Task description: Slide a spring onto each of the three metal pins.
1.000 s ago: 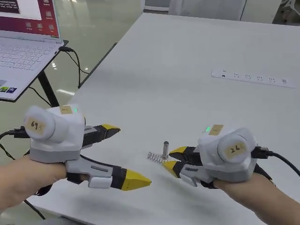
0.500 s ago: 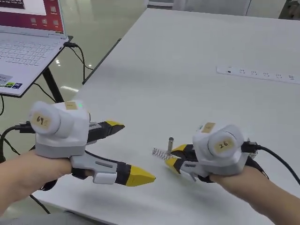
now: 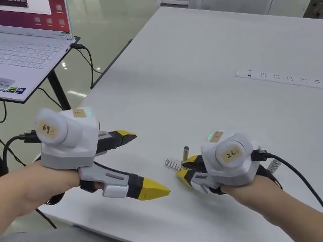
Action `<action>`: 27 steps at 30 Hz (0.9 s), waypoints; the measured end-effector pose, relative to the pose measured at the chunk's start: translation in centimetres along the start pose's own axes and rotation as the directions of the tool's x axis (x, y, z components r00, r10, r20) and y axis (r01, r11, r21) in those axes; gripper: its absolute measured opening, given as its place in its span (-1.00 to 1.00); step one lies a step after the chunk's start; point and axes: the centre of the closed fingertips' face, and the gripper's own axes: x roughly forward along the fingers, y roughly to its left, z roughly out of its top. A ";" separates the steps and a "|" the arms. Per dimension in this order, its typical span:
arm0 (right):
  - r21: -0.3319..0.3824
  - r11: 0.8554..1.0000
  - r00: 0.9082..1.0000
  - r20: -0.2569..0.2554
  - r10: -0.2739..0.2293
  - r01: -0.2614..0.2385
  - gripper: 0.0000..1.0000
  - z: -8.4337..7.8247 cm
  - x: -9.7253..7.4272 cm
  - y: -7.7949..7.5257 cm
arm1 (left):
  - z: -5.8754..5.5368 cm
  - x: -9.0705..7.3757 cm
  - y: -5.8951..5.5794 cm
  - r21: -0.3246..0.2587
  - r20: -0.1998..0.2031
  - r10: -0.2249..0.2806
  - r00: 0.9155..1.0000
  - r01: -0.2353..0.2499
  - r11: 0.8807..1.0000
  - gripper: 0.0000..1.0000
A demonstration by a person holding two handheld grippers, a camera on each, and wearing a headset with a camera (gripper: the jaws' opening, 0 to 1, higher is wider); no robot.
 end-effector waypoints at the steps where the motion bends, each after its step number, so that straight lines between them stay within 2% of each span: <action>1: 0.000 1.000 1.000 -0.003 0.002 -0.002 -0.78 0.0 0.1 0.1 | 0.0 0.0 0.0 0.000 -0.001 -0.002 1.000 0.002 1.000 0.91; 3: -0.009 1.000 1.000 -0.016 0.005 -0.005 -0.78 -0.3 0.4 0.2 | 0.0 0.1 -0.1 -0.001 -0.002 -0.004 1.000 0.004 1.000 0.92; 4: -0.008 1.000 1.000 -0.002 0.006 -0.006 -0.81 -0.1 0.4 0.2 | 0.0 0.1 -0.1 0.000 -0.002 -0.005 1.000 0.005 1.000 0.92; 10: -0.041 0.999 1.000 -0.012 0.027 -0.028 -0.85 -0.1 0.0 0.5 | 0.0 0.2 0.0 -0.002 -0.001 -0.005 1.000 0.005 1.000 0.91; 18: -0.053 0.997 0.999 0.015 0.052 -0.051 -0.85 1.0 -2.5 0.8 | -0.3 0.6 -0.4 0.003 -0.009 -0.018 1.000 0.018 1.000 0.90; 27: -0.116 0.990 0.996 0.042 0.082 -0.076 -0.85 1.8 -6.3 1.0 | 0.5 0.4 -0.6 0.032 -0.013 -0.031 0.999 0.032 0.999 0.89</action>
